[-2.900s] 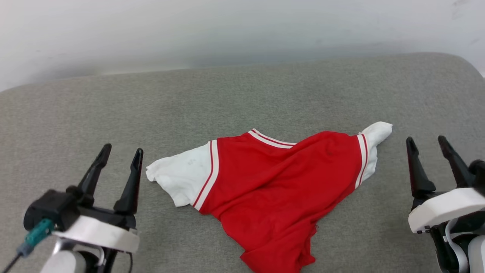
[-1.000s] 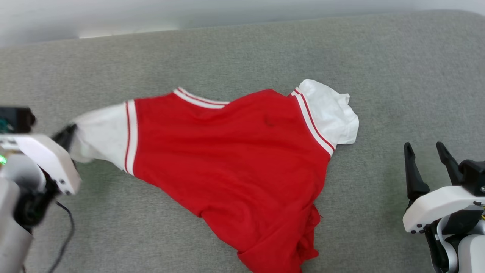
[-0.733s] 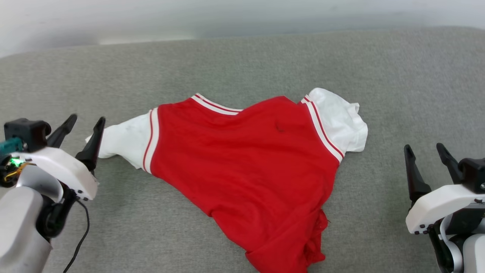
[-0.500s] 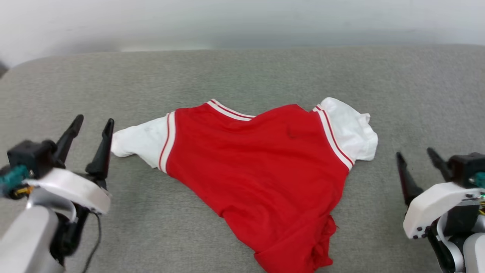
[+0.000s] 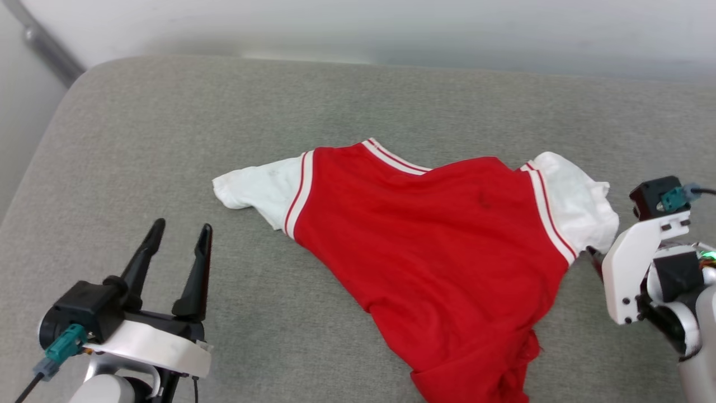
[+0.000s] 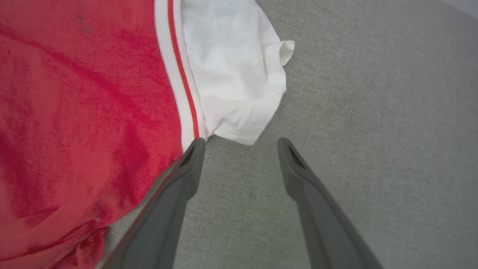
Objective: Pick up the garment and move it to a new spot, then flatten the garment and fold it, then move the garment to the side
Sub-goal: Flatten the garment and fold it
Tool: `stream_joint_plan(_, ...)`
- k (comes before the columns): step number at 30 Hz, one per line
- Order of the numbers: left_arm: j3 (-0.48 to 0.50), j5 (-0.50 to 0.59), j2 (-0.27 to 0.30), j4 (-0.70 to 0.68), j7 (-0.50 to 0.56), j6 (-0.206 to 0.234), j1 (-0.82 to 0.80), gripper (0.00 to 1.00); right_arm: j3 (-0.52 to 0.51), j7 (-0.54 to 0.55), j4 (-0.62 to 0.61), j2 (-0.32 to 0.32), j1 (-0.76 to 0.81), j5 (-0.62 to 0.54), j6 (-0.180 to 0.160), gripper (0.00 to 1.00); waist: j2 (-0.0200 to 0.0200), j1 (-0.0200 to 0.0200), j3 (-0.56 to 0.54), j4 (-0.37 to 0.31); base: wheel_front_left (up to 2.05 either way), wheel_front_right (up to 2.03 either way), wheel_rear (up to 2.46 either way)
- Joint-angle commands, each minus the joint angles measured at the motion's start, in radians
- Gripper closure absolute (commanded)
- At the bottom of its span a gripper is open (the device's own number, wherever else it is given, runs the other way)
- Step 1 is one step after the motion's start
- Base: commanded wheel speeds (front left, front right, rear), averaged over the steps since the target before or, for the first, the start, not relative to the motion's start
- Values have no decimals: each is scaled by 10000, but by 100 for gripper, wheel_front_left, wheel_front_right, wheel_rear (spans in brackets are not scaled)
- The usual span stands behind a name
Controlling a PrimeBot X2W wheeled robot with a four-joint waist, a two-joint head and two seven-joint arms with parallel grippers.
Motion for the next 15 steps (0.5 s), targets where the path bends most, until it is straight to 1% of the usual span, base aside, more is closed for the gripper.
stream_joint_plan(1, -60, 133, -42, -7, -22, -36, 30, 0, -31, 146, 248, -120, -308, -161, -7, 0, 0, 0, 149, 288, 0, 0, 0)
stream_joint_plan(4, -211, 201, -179, 10, -23, -104, -134, 0, -195, 378, 937, -32, -641, -330, -7, 0, 0, 0, 257, 579, 0, 0, 0)
stream_joint_plan(5, -276, 197, -244, -9, -23, -117, -159, 0, -295, 356, 1542, 12, -869, -507, -7, 0, 0, 0, 339, 817, 0, 0, 0)
stream_joint_plan(6, -315, 219, -293, -1, -23, -109, -153, 0, -296, 209, 2087, 195, -828, -559, -5, 0, 0, 0, 412, 971, 0, 0, 0)
stream_joint_plan(8, -317, 212, -319, -12, -23, -90, -145, 0, -324, -1, 2403, 264, -814, -528, -4, 0, 0, 0, 440, 1018, 0, 0, 0)
stream_joint_plan(9, -320, 219, -324, -14, -23, -80, -133, 0, -317, -97, 2557, 279, -800, -582, -4, 59, 0, 0, 444, 1031, 0, 0, 0)
stream_joint_plan(10, -326, 231, -325, -17, -24, -68, -118, 0, -312, -173, 2685, 256, -737, -659, -4, 100, 0, 0, 441, 1038, 0, 0, 0)
stream_joint_plan(13, -312, 220, -341, -3, -24, -18, -79, 0, -373, -336, 2890, 98, -447, -761, -10, 100, 0, 0, 369, 981, 0, 0, 0)
stream_joint_plan(15, -303, 192, -346, 7, -21, 34, -17, 0, -509, -539, 2784, 0, -287, -853, -13, 100, 0, 0, 268, 868, 0, 0, 0)
